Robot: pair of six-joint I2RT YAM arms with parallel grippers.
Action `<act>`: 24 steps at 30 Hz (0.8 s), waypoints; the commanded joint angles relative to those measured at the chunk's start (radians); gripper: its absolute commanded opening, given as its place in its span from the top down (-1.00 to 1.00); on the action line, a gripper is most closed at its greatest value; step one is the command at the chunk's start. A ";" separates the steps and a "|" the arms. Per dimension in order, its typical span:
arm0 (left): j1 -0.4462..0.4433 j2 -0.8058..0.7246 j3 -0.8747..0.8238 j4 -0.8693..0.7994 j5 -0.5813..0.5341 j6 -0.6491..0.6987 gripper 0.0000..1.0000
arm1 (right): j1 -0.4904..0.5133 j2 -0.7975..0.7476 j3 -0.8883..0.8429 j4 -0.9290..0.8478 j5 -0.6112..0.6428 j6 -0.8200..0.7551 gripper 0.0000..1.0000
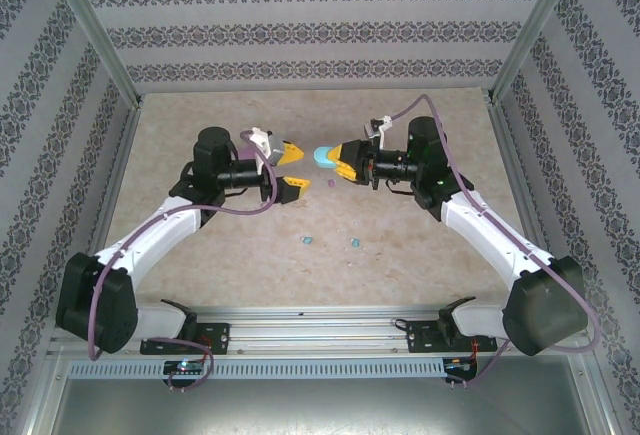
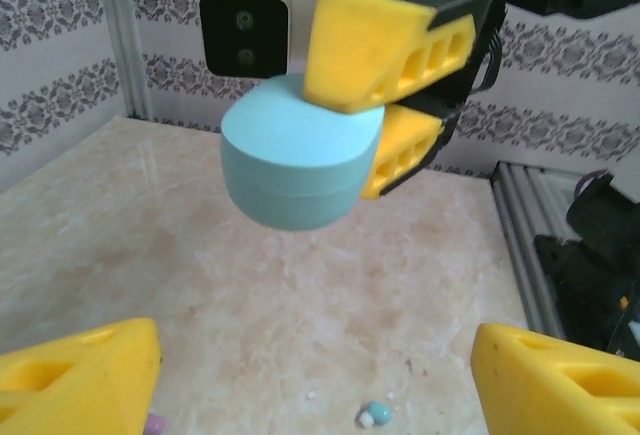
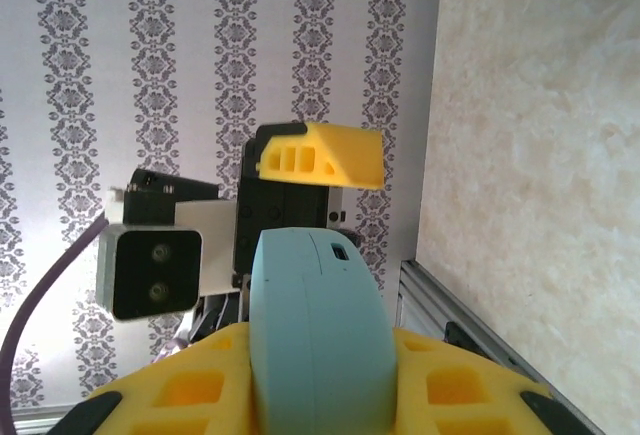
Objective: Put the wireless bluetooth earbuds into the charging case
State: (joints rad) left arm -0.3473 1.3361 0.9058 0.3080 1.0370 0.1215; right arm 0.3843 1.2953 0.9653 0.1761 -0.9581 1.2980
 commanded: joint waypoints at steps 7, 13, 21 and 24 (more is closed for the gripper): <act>-0.034 0.055 0.069 0.177 0.061 -0.100 -0.40 | 0.036 -0.005 -0.010 0.080 -0.043 0.035 0.59; -0.037 0.063 0.058 0.218 0.078 -0.139 -0.36 | 0.044 0.005 -0.008 0.083 -0.044 0.038 0.58; -0.036 0.083 0.055 0.298 0.101 -0.224 -0.13 | 0.058 0.016 -0.009 0.094 -0.045 0.039 0.58; -0.037 0.083 0.054 0.287 0.104 -0.220 -0.13 | 0.061 0.016 -0.007 0.098 -0.044 0.040 0.59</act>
State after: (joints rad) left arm -0.3733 1.4097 0.9413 0.5282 1.1179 -0.0727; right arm 0.4290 1.3056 0.9638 0.2363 -0.9821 1.3334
